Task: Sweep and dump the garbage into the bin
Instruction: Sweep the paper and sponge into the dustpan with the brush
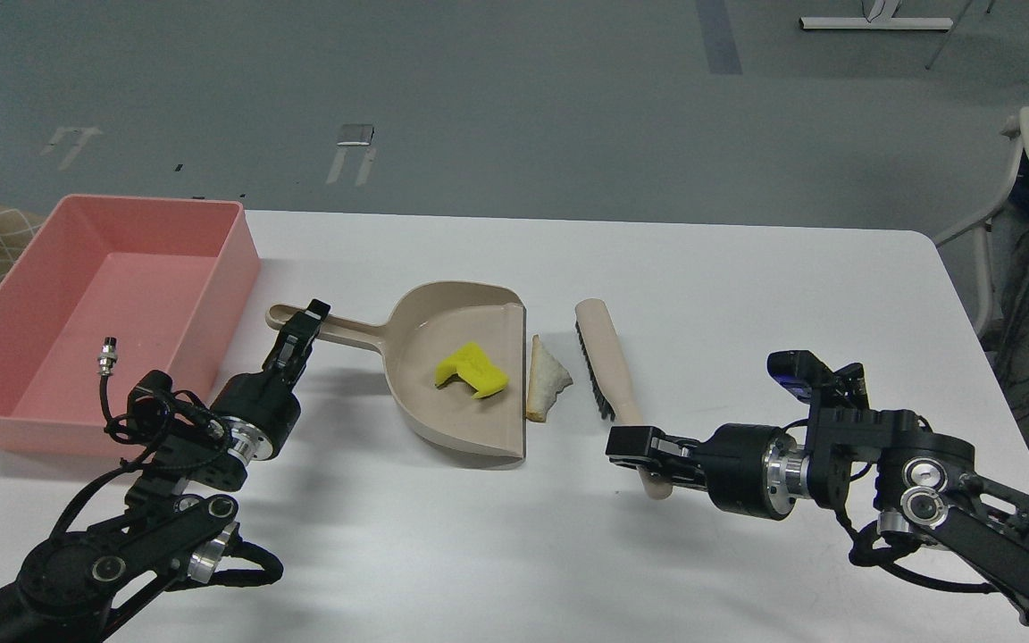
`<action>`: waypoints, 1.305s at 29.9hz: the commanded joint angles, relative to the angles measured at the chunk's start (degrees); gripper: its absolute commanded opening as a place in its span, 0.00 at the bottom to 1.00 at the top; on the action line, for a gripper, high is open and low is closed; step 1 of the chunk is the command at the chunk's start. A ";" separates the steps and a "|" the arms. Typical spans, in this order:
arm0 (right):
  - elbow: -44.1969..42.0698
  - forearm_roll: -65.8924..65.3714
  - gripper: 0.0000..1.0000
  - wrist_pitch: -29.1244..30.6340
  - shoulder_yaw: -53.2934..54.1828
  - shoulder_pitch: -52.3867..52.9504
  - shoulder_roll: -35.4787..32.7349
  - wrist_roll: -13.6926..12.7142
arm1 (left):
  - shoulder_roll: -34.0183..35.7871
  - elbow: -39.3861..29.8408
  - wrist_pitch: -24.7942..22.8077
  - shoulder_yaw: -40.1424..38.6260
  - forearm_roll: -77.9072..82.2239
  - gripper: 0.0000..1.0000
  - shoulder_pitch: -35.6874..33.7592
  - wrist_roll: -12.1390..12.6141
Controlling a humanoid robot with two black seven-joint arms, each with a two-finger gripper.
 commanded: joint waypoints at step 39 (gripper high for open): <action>-5.46 -0.35 0.00 0.00 -0.08 3.40 23.30 -0.87 | 0.00 0.00 -0.03 -0.09 0.00 0.00 0.67 -0.26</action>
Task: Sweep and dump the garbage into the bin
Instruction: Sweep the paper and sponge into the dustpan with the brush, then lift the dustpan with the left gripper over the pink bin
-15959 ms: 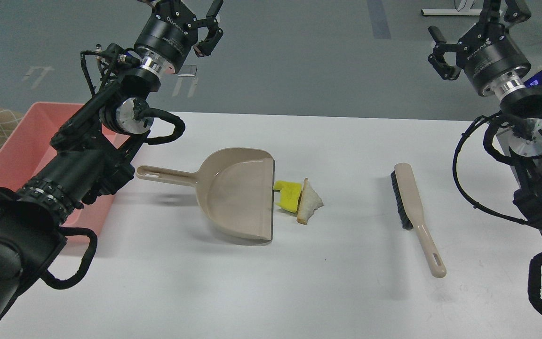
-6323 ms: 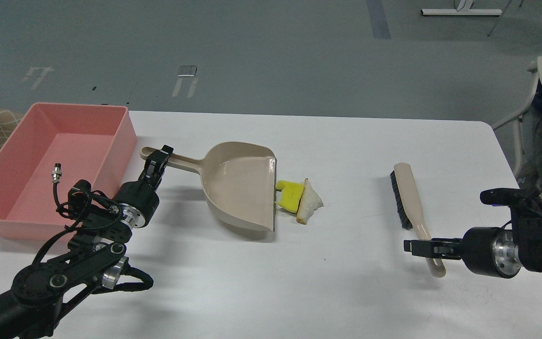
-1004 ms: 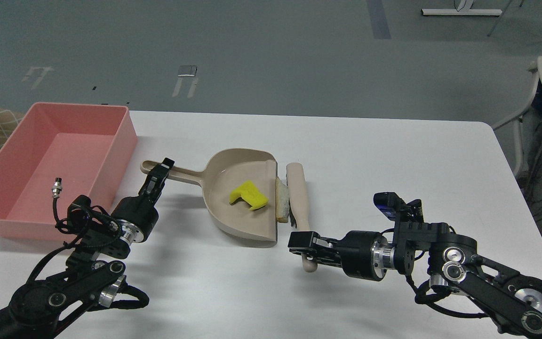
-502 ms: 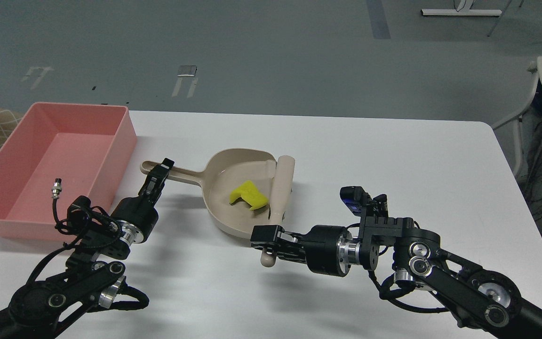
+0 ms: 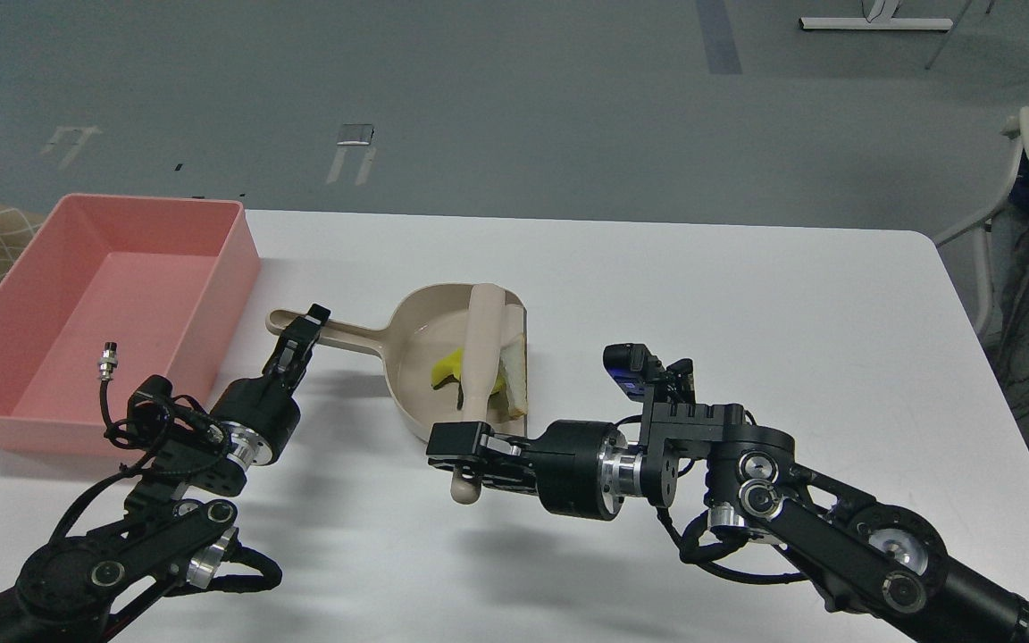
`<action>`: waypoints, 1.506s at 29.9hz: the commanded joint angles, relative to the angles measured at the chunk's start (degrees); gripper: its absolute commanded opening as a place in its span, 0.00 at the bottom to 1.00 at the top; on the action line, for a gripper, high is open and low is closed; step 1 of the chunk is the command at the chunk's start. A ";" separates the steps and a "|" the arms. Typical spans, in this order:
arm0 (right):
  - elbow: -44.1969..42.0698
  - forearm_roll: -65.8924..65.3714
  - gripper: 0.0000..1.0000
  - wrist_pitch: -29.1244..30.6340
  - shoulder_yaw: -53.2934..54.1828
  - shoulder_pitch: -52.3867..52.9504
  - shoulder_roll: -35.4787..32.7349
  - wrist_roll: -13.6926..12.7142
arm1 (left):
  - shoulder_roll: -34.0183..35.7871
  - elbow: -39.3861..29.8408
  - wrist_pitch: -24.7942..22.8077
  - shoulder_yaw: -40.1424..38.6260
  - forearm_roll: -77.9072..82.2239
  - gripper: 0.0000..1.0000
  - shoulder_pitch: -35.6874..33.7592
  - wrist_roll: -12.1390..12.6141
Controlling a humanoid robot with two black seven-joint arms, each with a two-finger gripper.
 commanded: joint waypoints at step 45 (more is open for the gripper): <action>3.54 1.43 0.00 2.06 4.97 1.84 -30.46 0.64 | -4.13 0.09 -2.10 -2.19 -12.17 0.00 0.81 -1.26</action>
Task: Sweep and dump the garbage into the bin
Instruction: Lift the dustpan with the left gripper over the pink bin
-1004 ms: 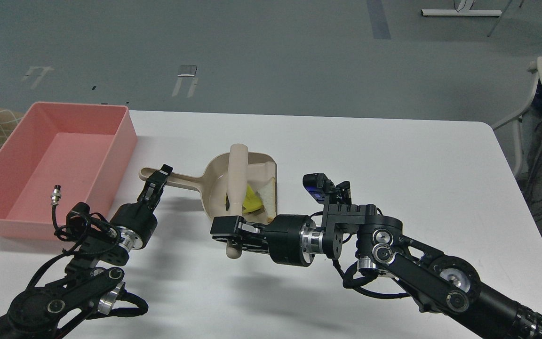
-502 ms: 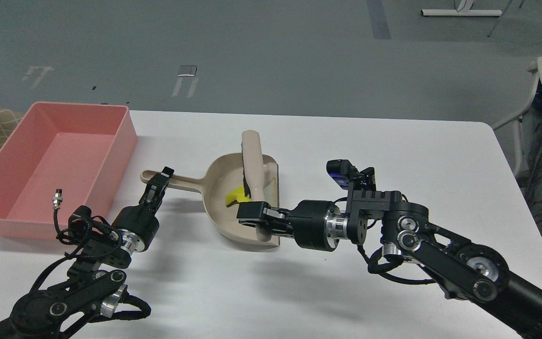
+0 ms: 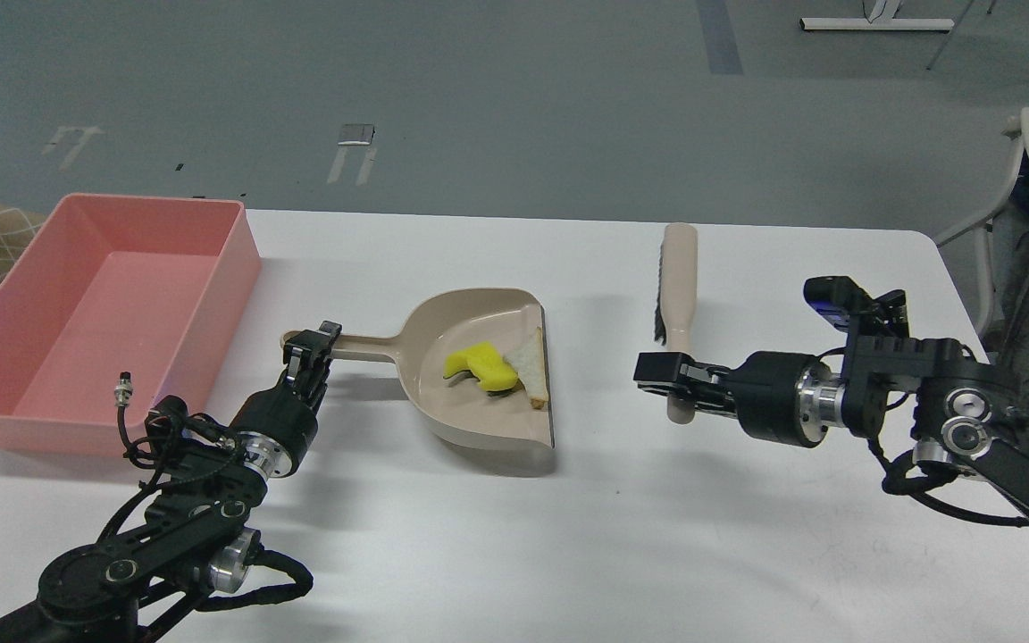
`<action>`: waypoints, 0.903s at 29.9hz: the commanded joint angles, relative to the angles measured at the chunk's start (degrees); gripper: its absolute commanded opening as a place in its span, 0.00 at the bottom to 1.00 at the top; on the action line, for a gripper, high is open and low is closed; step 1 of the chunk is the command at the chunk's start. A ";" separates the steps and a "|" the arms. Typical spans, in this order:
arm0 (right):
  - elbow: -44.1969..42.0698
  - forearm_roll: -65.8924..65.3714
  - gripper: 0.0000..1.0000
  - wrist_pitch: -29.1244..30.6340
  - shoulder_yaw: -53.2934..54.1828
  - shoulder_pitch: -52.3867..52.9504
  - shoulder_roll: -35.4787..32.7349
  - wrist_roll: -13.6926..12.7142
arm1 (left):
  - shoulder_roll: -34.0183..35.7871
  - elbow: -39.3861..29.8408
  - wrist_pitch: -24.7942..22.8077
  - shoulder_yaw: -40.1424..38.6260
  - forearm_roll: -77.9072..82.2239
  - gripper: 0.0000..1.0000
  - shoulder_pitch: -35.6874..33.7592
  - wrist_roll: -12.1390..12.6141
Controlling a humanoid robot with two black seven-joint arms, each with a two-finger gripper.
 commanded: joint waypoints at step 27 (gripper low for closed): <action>0.46 -0.09 0.00 0.06 -0.90 -8.29 -2.28 2.68 | 6.16 -5.13 -9.99 -24.23 -5.91 0.00 0.32 0.90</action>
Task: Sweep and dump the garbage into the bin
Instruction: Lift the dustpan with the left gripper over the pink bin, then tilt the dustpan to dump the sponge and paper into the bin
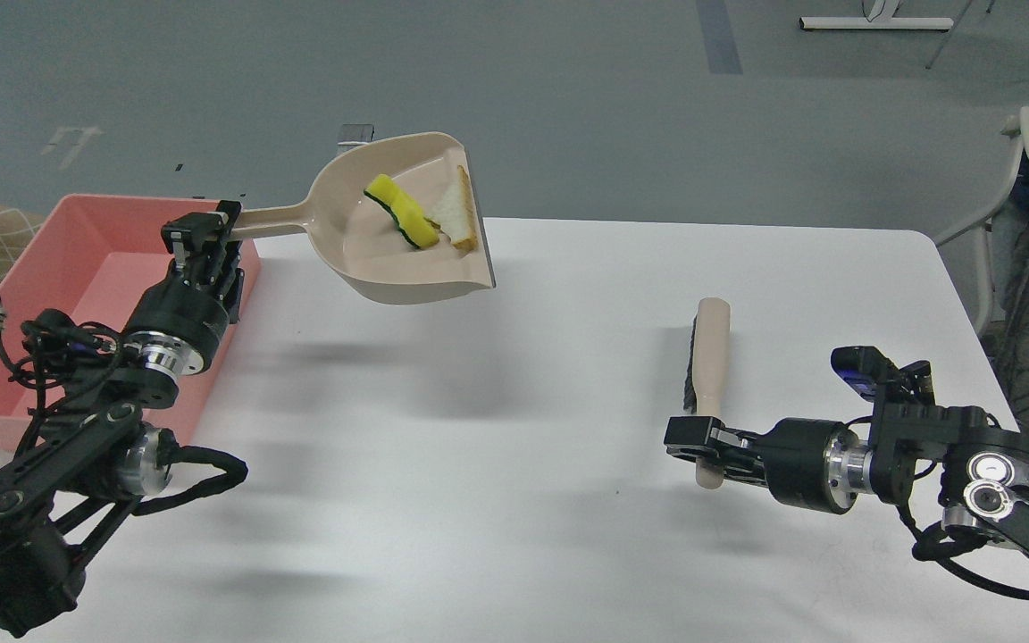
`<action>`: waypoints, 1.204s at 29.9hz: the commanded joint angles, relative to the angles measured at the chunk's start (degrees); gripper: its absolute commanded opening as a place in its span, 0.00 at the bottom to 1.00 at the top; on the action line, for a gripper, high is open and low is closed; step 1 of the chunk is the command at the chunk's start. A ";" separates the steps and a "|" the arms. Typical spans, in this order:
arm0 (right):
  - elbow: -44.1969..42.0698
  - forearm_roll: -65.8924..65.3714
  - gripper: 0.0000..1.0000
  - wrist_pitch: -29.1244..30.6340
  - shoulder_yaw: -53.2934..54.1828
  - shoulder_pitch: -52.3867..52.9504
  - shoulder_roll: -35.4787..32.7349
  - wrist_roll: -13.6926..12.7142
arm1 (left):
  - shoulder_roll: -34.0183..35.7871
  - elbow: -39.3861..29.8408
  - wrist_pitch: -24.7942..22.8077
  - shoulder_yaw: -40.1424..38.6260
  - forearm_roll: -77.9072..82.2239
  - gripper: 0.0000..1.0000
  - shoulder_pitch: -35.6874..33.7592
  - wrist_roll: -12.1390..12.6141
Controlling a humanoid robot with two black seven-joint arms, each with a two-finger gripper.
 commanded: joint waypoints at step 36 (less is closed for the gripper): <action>0.00 -0.01 0.00 0.00 -0.78 -0.64 0.63 -0.01 | 25.02 17.64 -23.84 -31.80 1.40 0.00 26.25 -1.67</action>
